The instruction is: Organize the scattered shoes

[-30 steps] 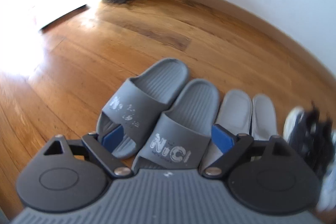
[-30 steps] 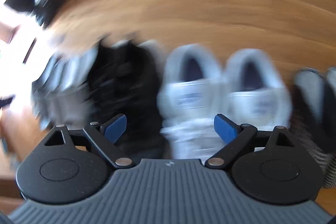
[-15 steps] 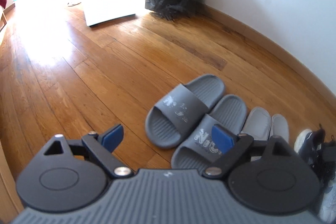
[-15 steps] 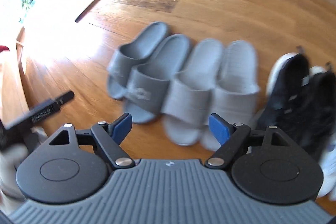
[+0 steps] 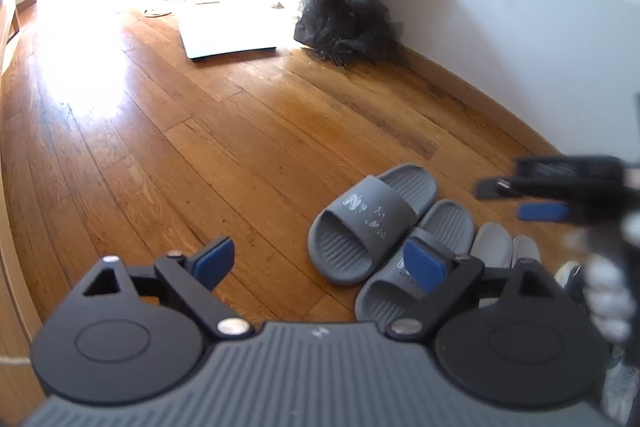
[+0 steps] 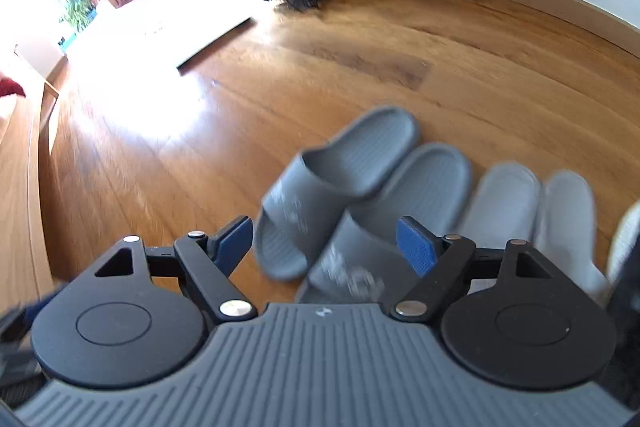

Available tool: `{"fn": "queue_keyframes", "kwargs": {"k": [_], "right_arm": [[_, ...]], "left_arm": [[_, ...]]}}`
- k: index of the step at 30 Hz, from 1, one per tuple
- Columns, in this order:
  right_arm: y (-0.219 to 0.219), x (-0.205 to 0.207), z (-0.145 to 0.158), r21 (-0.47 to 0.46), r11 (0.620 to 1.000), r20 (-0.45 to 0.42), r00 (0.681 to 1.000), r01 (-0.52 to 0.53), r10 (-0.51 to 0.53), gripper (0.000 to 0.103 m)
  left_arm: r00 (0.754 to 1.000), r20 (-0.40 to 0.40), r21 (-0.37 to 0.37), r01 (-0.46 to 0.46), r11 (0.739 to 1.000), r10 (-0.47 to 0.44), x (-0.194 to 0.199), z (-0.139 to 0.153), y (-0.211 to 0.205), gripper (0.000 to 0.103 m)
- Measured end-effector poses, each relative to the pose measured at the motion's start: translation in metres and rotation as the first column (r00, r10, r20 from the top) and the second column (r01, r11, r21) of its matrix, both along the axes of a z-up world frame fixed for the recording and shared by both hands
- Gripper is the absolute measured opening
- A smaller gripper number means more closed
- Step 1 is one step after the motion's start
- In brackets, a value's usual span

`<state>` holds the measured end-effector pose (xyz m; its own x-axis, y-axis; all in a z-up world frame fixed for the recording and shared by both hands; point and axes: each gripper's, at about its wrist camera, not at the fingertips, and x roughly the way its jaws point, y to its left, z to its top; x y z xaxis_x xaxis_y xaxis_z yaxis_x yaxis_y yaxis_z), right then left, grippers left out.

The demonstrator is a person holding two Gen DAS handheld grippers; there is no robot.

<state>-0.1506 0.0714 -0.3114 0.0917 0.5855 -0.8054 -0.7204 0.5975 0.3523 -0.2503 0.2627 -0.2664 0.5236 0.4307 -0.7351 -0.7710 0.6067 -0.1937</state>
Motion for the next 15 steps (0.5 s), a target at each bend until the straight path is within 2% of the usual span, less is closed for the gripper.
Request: {"fn": "queue_keyframes", "kwargs": {"k": [1,4,8,12,15], "right_arm": [[0.017,0.007,-0.013,-0.010,1.000,-0.008,1.000,0.000,-0.001,0.055],[0.064,0.020,-0.051,-0.044,0.999,-0.017,1.000,-0.024,0.023,0.052],[0.098,0.013,-0.092,-0.103,0.984,-0.065,0.988,-0.147,0.141,0.043],[0.099,-0.005,-0.101,-0.084,0.963,-0.106,0.963,-0.257,0.248,0.041],[0.098,-0.010,-0.101,-0.070,0.953,-0.135,0.949,-0.296,0.285,0.041]], "left_arm": [[1.000,0.004,-0.003,-0.013,1.000,0.013,-0.002,-0.001,0.002,0.092],[0.999,0.002,-0.010,-0.050,0.999,0.050,-0.006,-0.004,0.007,0.092],[1.000,0.004,0.010,-0.029,1.000,0.029,-0.007,0.000,0.004,0.092],[1.000,-0.027,0.010,-0.006,1.000,0.006,-0.002,-0.004,0.002,0.092],[0.999,-0.043,-0.009,-0.005,1.000,0.005,-0.001,-0.007,0.004,0.092]]}}
